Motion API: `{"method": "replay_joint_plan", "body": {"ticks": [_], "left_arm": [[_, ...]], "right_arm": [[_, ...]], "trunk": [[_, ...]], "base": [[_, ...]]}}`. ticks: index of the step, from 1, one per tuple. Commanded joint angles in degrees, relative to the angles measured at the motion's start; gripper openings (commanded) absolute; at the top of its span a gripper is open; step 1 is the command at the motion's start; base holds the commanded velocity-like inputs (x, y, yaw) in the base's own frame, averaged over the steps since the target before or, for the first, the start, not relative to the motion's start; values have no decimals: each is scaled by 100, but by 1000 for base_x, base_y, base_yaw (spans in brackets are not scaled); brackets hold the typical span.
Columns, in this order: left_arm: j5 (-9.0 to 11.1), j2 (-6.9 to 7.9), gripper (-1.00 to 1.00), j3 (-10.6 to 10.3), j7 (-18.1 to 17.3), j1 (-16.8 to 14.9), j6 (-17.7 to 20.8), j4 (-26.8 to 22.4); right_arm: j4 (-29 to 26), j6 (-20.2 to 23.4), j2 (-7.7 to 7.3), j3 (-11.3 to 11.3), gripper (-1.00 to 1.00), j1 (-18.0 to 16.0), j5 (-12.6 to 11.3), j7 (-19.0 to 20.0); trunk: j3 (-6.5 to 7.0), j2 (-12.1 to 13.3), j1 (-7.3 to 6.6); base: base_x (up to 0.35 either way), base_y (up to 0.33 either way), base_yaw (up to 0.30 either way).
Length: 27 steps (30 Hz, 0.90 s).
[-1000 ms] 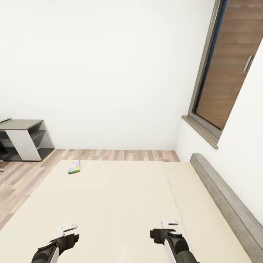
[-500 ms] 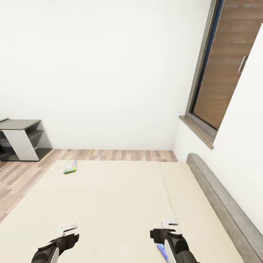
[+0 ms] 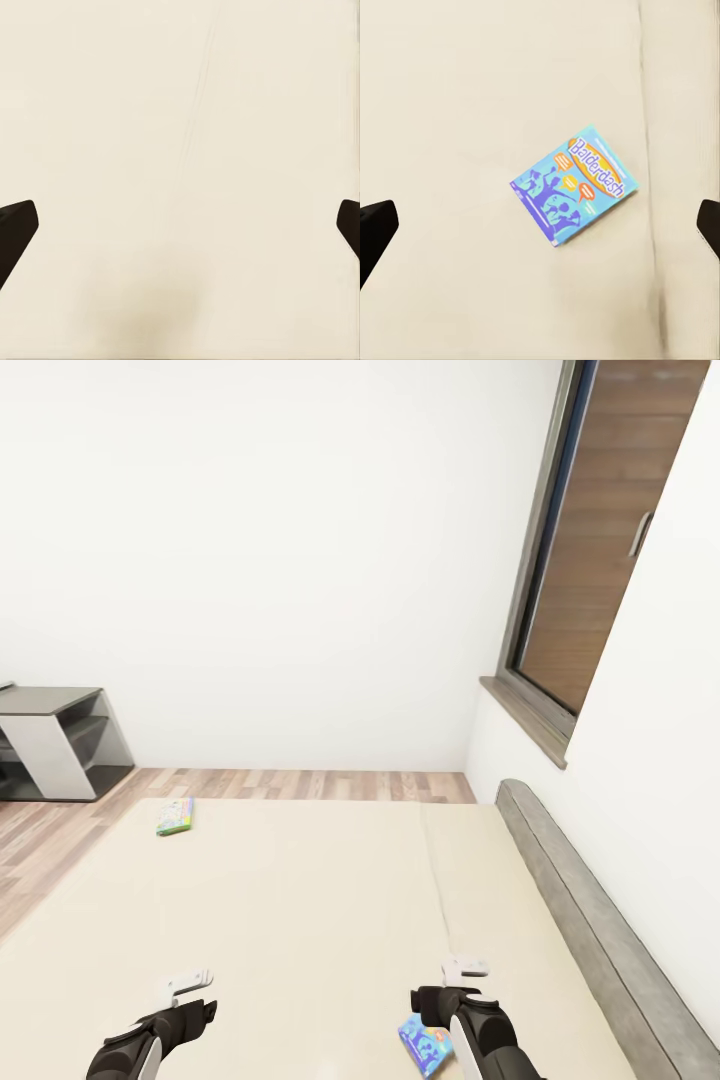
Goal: Put all the toys in the child's room - the three board games (two on the bed and one on the table), the two jigsaw puzzles on the table, and the tennis ball on the table - inside the toy box on the table in the child's room.
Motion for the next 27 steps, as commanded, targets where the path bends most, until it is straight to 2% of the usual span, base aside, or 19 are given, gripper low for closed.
{"method": "replay_joint_plan", "body": {"ticks": [1, 27], "left_arm": [[1, -2, 100, 12, -20, -4, 35, -10], [1, -2, 100, 12, -20, -4, 33, -9]], "right_arm": [[-6, 29, -1, 11, 100, -4, -12, -35], [-6, 37, 7, 11, 100, -6, -12, -38]], "trunk": [[-13, -13, 4], [-13, -13, 4]], "base": [[0, -145, 0], [0, -59, 0]]}}
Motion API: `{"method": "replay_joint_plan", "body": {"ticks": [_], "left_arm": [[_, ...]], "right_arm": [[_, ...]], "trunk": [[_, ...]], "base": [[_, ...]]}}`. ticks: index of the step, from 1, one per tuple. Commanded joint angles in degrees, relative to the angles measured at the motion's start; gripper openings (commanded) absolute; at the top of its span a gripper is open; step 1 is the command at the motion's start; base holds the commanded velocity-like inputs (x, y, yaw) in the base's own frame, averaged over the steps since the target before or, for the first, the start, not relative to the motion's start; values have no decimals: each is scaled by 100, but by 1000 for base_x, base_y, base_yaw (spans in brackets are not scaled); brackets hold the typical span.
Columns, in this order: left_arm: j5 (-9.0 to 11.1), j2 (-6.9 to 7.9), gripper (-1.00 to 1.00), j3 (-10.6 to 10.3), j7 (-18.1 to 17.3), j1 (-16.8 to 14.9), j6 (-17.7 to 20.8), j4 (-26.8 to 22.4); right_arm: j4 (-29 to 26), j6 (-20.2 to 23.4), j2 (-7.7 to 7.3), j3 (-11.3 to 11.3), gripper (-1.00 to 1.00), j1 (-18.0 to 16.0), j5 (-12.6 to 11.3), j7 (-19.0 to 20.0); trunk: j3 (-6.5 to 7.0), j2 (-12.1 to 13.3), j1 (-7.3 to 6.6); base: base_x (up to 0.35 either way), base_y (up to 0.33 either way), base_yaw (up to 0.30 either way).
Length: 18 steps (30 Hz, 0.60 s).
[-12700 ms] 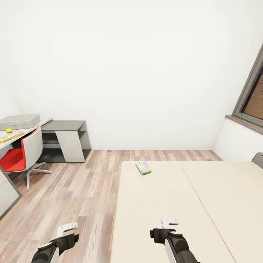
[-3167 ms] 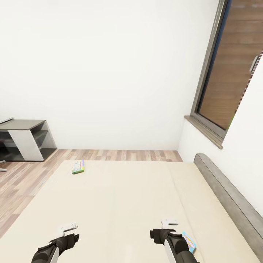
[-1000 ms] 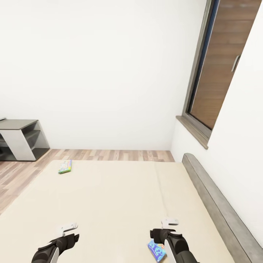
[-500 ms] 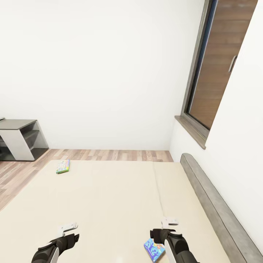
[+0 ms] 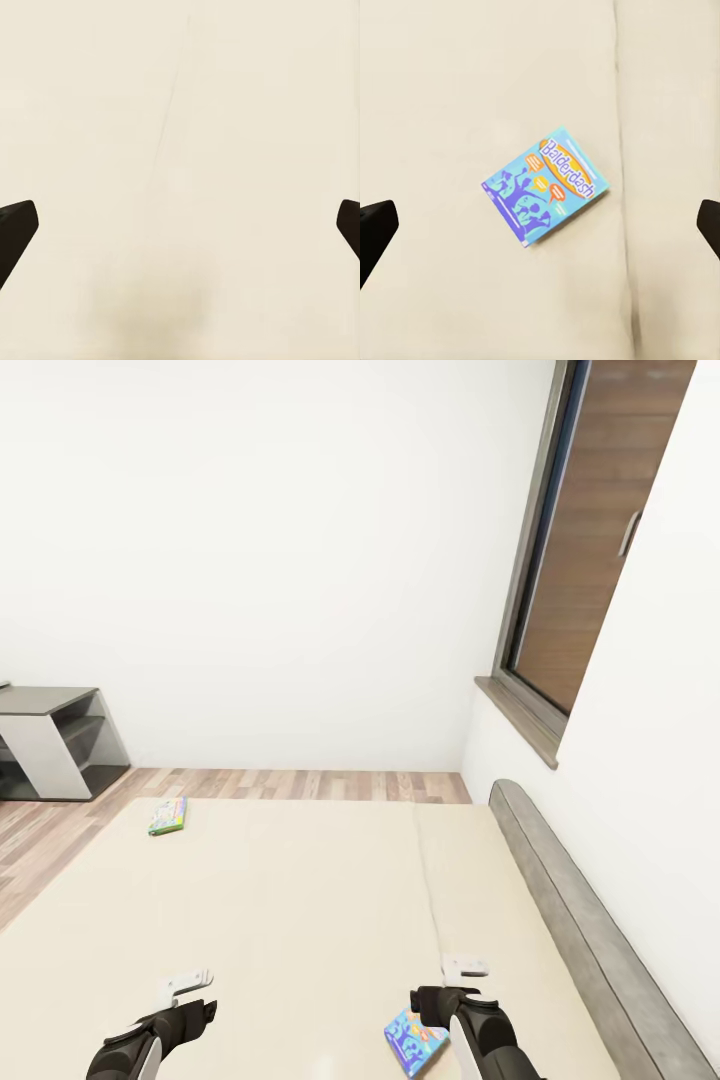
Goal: Put all the toys in the child's room - the three board games (two on the bed and one on the table), the two jigsaw puzzles on the table, and the tennis ball on the table - inside the toy box on the table in the child's room.
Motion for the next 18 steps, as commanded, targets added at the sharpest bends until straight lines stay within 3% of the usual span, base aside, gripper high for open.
{"method": "replay_joint_plan", "body": {"ticks": [1, 13, 18], "left_arm": [[1, -2, 100, 11, -20, -4, 33, -9], [6, 12, 100, 17, -30, -4, 90, -28], [14, 40, 100, 22, -36, -4, 522, -298]], "right_arm": [[-7, 30, -1, 10, 100, -5, -14, -35], [-48, 57, -1, 8, 100, -3, -22, -17], [-155, 151, 6, 24, 100, -133, -40, -11]], "trunk": [[-13, -13, 4], [-13, -13, 4], [-13, -13, 4]], "base": [[0, -11, 0], [0, -2, 0], [0, 0, 0]]}}
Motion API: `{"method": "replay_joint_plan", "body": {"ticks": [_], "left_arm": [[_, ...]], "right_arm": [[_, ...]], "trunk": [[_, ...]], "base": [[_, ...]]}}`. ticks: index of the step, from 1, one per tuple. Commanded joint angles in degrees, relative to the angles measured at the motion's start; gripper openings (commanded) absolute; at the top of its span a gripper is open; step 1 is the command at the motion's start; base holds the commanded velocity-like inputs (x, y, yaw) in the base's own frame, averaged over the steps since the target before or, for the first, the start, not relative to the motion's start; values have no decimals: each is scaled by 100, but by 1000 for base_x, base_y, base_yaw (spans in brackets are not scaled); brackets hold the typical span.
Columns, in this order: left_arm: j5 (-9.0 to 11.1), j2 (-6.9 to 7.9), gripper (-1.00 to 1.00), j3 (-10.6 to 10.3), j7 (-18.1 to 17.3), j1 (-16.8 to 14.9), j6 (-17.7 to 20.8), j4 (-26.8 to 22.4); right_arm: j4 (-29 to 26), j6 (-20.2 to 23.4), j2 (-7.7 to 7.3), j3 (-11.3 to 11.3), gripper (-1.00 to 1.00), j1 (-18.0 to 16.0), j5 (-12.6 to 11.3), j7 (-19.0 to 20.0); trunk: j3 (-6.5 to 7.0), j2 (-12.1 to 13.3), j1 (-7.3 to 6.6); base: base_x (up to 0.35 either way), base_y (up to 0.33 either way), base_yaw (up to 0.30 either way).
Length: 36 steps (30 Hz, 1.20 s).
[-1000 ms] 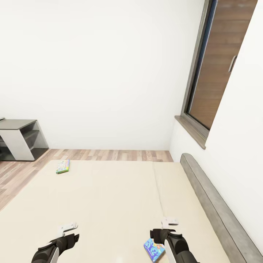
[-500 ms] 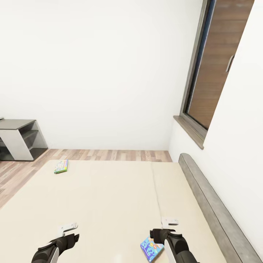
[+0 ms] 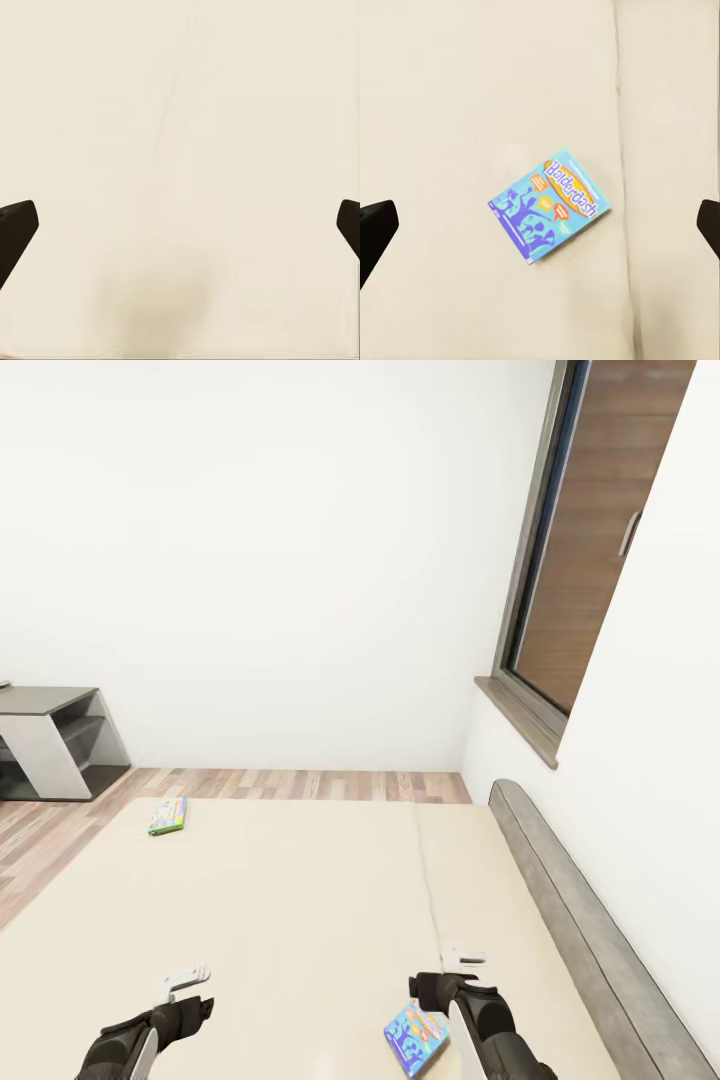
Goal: Put all the toys in the child's room - the three board games (two on the bed and one on the table), the two jigsaw puzzles on the table, and the tennis ball on the table - inside the toy box on the table in the child's room.
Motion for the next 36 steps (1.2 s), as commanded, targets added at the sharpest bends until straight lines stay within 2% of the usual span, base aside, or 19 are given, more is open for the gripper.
{"method": "replay_joint_plan", "body": {"ticks": [1, 4, 7, 16, 19, 29, 32, 36], "left_arm": [[4, 9, 100, 13, -26, -4, 276, -157], [6, 21, 100, 15, -56, -17, 616, -401], [7, 24, 100, 16, -129, -102, 963, -732], [-2, 13, 100, 16, -167, -289, 1184, -926], [-1, 26, 100, 16, -171, -310, 1201, -944], [8, 36, 100, 25, -181, -320, 1333, -1036], [13, 41, 100, 27, -211, -320, 1633, -1164], [21, 54, 100, 51, -635, -320, 2187, -1475]], "right_arm": [[-12, 97, 0, 9, 100, -143, -16, -42], [0, 257, 0, 7, 100, -397, -17, -54], [21, 632, 0, 4, 100, -716, -20, -115], [324, 686, 0, 3, 100, -1145, -36, -266], [477, 684, 0, -1, 100, -1346, -120, -285], [576, 684, 0, -53, 100, -1448, -275, -281], [565, 686, 0, -59, 100, -1451, -281, -280], [548, 696, 0, -59, 100, -1465, -286, -279]], "trunk": [[-14, -13, 4], [-14, -13, 4], [-14, -13, 4], [-14, -13, 4], [-14, -13, 4], [-14, -13, 4], [-14, -13, 4], [-14, -13, 4]], "base": [[0, 0, 0], [0, 0, 0], [0, 0, 0], [0, 0, 0], [0, 0, 0], [0, 0, 0], [0, 0, 0], [0, 0, 0]]}}
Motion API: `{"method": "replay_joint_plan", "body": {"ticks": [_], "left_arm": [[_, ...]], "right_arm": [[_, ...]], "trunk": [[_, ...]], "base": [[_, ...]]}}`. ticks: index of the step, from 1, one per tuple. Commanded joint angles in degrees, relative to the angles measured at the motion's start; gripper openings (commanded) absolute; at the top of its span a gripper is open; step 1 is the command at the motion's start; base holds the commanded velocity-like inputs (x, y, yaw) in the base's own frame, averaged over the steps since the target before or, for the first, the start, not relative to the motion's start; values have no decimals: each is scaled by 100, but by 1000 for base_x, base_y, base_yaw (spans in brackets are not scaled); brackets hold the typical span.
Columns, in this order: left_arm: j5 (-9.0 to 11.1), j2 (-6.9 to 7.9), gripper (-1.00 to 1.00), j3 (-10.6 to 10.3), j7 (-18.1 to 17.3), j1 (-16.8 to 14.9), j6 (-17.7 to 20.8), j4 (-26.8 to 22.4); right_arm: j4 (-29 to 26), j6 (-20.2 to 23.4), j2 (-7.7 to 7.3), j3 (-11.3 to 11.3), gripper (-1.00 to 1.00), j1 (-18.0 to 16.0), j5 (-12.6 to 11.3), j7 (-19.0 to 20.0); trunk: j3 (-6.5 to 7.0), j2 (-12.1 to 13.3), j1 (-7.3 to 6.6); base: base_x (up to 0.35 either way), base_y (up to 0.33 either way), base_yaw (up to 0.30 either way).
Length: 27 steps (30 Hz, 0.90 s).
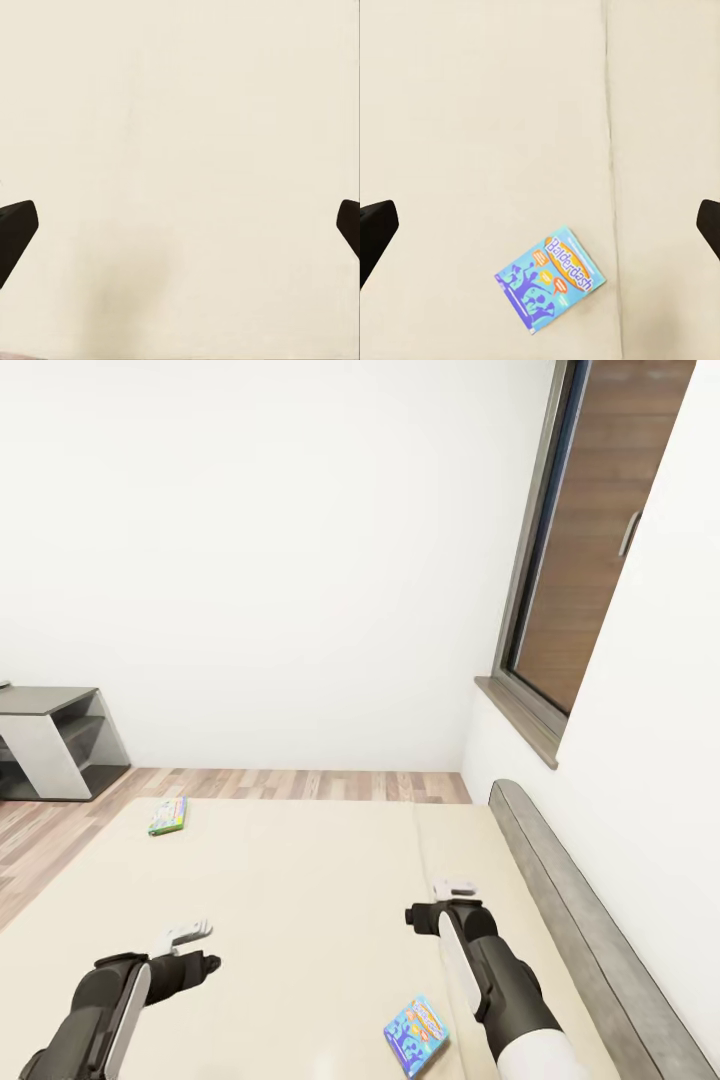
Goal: Put all the toys in the child's room - the three board games (two on the bed and one on the table), the two jigsaw puzzles on the table, and the tennis ball on the table - inside the toy box on the table in the child's room.
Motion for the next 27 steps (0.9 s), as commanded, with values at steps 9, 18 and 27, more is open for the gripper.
{"method": "replay_joint_plan", "body": {"ticks": [9, 18, 27], "left_arm": [[-14, 689, 100, 58, -3372, -5, 664, -317], [-68, 1121, 100, 76, -5811, 2, 660, -308], [-239, 1148, 100, 169, -5536, 4, 643, -304]], "right_arm": [[-27, 272, 0, 19, 100, -42, -287, -49], [-35, 337, 0, 16, 100, -46, -349, -34], [-35, 307, 0, 16, 100, -46, -354, -32]], "trunk": [[-14, -13, 4], [-14, -13, 4], [-14, -13, 4]], "base": [[0, 0, 0], [0, 0, 0], [0, 0, 0]]}}
